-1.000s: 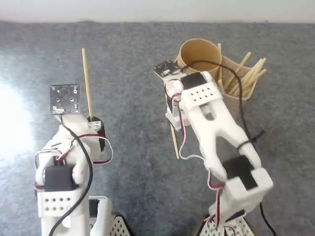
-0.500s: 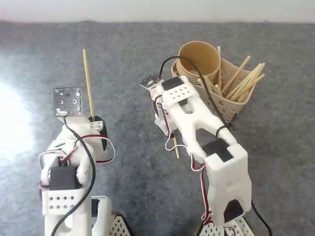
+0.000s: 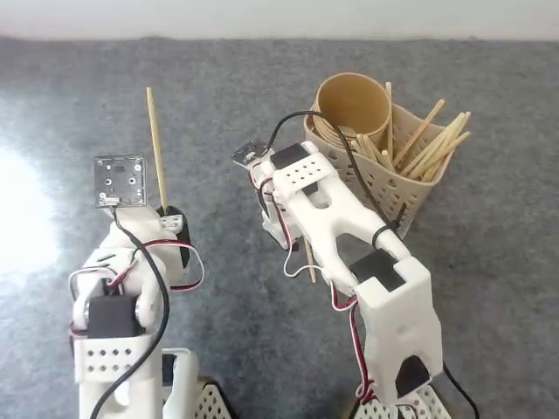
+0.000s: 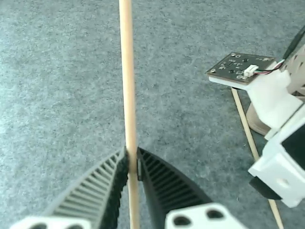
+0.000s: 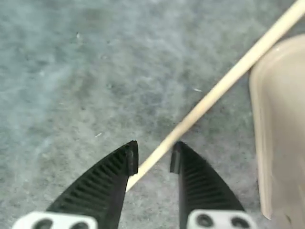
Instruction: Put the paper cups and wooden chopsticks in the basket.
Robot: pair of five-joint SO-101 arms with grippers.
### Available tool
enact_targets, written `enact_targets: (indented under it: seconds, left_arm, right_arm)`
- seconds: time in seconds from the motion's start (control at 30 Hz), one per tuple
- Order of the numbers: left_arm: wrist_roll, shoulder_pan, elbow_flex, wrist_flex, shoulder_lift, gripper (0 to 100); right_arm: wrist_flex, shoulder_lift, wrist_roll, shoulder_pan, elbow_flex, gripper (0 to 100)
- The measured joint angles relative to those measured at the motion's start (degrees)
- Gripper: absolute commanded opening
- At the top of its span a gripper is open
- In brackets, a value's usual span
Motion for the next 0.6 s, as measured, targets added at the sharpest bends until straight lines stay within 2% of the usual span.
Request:
enact_targets:
  seconds: [0.03, 0.37, 0.6]
  left_arm:
    - [0.0, 0.0, 0.0, 0.0, 0.0, 1]
    - [0.0, 0.0, 0.0, 0.0, 0.0, 1]
    - [0.0, 0.0, 0.0, 0.0, 0.0, 1]
  right_arm:
    - [0.0, 0.0, 0.0, 0.0, 0.0, 0.3]
    - [0.1, 2.4, 0.1, 0.0, 0.0, 8.4]
    - [6.0, 2.5, 1.9, 0.0, -2.5, 8.5]
